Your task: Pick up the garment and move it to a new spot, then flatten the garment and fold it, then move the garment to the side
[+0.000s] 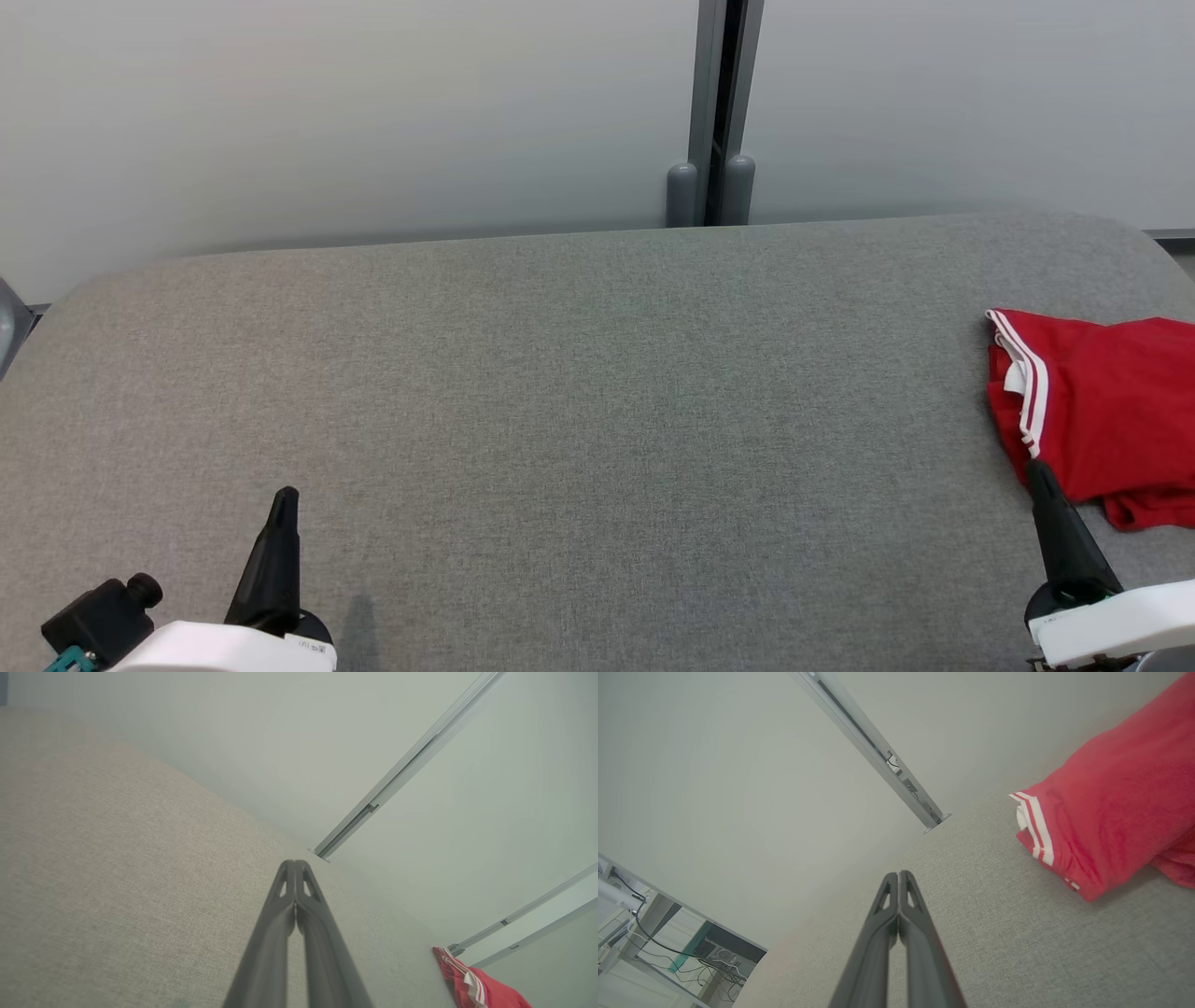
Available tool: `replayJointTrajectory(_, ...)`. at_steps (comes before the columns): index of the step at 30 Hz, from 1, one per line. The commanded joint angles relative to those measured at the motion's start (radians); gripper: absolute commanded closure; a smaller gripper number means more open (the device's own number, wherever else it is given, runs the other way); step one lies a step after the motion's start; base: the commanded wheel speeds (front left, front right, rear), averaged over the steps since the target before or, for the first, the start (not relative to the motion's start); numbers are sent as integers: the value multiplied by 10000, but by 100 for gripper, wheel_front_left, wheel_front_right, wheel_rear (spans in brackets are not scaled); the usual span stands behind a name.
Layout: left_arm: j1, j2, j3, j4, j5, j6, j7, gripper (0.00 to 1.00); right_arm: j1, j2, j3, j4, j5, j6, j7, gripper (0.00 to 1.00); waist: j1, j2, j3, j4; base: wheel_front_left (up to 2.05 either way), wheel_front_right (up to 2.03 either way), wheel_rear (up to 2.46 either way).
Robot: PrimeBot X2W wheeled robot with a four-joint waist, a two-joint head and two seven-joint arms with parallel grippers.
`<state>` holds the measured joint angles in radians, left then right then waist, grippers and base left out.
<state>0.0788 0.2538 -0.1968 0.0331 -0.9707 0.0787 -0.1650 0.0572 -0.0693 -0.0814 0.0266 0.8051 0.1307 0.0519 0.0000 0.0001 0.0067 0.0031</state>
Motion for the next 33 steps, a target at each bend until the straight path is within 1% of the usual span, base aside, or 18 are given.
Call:
replayJointTrajectory(1,3,14,162,-178,-271,-132,38,100,-14,-118,-37,-70,360,1,50,100,0,-1,-1,0,0,0,0)
replayJointTrajectory(12,175,-343,459,-286,-1471,-505,236,100,6,-161,-184,31,1958,1,353,100,0,-1,-7,-4,0,0,0)
replayJointTrajectory(29,399,-841,851,-427,-3035,-1005,508,100,44,-183,-393,197,3999,1,785,100,0,-1,-17,-11,0,0,0)
replayJointTrajectory(33,439,-913,908,-449,-3261,-1090,548,100,49,-183,-432,221,4312,2,844,100,0,-1,-19,-12,0,0,0)
